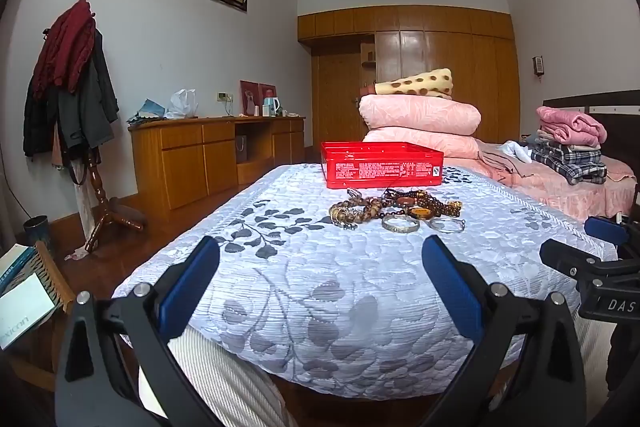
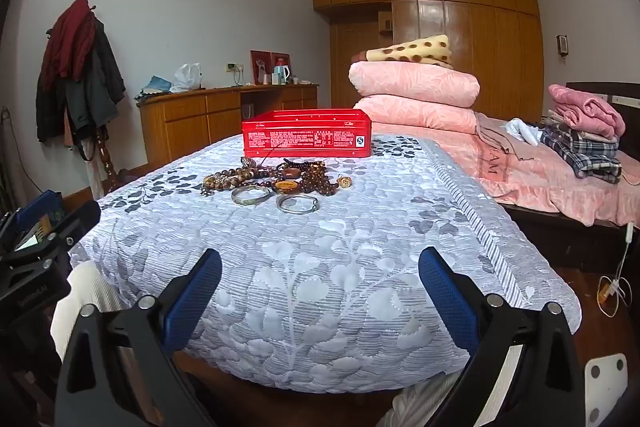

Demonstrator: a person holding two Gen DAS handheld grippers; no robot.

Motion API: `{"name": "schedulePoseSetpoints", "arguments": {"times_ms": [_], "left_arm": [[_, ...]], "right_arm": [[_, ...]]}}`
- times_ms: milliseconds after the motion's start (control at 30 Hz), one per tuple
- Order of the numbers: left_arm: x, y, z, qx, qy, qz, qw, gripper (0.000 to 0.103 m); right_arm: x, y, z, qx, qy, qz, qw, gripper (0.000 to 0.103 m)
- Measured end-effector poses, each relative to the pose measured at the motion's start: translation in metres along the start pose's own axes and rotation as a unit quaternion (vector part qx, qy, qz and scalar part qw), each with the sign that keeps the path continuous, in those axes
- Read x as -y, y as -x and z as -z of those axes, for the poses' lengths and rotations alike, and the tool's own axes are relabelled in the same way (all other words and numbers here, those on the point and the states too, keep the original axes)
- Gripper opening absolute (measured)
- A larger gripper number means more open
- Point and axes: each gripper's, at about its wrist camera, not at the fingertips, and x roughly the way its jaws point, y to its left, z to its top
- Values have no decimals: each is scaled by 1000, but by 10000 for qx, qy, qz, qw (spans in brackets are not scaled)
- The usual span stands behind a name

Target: Organize jewelry

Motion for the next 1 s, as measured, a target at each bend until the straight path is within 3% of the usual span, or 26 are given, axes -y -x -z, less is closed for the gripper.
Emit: {"name": "schedulePoseSetpoints", "arguments": {"times_ms": [1000], "left_arm": [[-1, -3, 4, -30, -34, -28, 10000, 98]], "right_arm": [[-1, -1, 1, 25, 7, 1, 10000, 97]]}}
